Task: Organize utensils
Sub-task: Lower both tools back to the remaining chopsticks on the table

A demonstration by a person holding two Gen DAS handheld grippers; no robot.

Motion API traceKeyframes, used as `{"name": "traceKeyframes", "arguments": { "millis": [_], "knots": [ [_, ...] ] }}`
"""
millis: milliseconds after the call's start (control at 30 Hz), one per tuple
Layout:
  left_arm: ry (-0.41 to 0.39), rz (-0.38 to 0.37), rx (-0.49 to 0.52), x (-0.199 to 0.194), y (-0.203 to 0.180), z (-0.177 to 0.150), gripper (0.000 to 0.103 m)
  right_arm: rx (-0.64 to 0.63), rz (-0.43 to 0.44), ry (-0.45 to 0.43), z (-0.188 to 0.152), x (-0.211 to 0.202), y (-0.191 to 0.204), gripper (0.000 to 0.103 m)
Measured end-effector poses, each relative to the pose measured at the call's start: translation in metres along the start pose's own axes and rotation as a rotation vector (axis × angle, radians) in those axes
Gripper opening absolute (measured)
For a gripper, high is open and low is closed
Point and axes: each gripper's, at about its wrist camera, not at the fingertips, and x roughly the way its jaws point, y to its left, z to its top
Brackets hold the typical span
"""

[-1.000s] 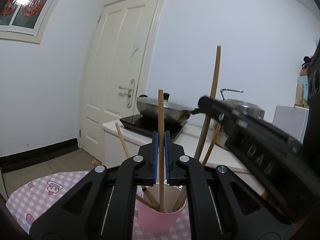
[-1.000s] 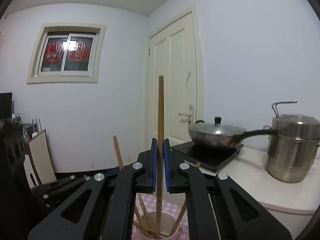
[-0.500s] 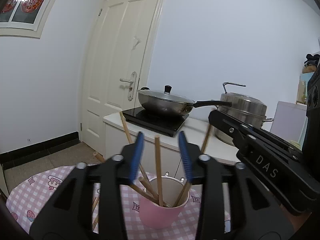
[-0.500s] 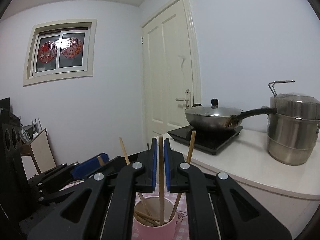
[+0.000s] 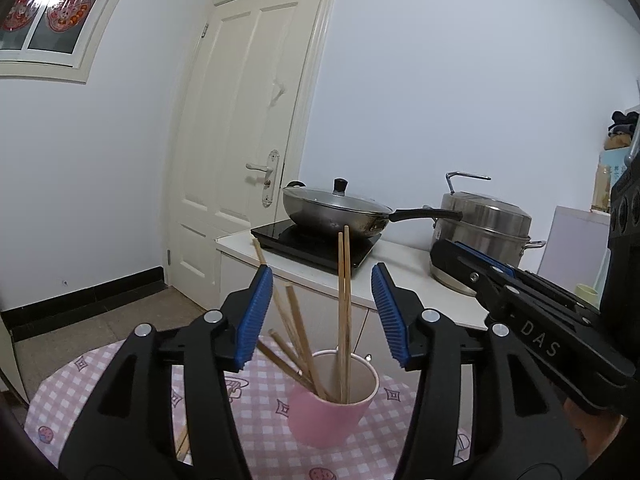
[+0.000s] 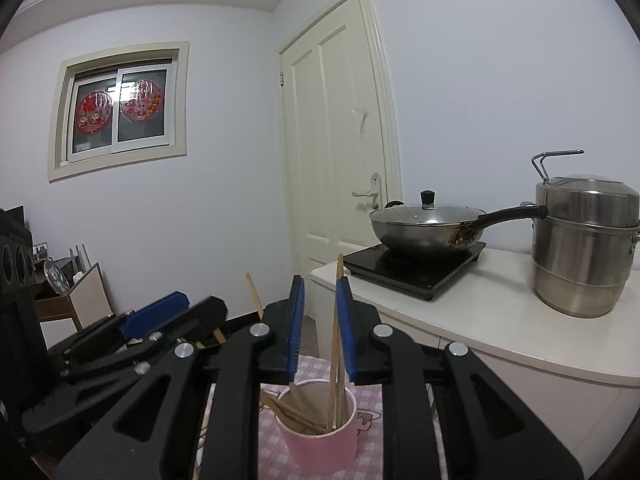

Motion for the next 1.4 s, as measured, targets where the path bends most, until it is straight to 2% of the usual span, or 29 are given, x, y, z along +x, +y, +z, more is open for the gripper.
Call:
{"name": "traceKeyframes", "arguments": {
  "millis": [267, 567, 900, 1067, 1267, 1400],
  "knots": [
    [0.041, 0.039, 0.023, -0.022, 0.021, 0.001, 0.055, -0.017, 0.02, 0.051, -0.012, -0.012, 0.009, 0.023],
    [0.118, 0.115, 0.047, -0.046, 0.062, -0.015, 0.058, -0.034, 0.067, 0.142, -0.043, -0.017, 0.032, 0.023],
    [0.342, 0.183, 0.166, -0.05, 0.109, -0.059, 0.059, -0.066, 0.123, 0.276, -0.084, -0.007, 0.059, 0.024],
    [0.44, 0.233, 0.111, -0.047, 0.135, -0.079, 0.059, -0.104, 0.161, 0.345, -0.1, 0.005, 0.078, 0.024],
    [0.503, 0.256, 0.079, -0.047, 0.15, -0.099, 0.063, -0.144, 0.208, 0.447, -0.123, 0.029, 0.103, 0.024],
    [0.542, 0.262, 0.066, -0.043, 0.159, -0.11, 0.063, -0.149, 0.243, 0.546, -0.141, 0.052, 0.116, 0.024]
  ]
}}
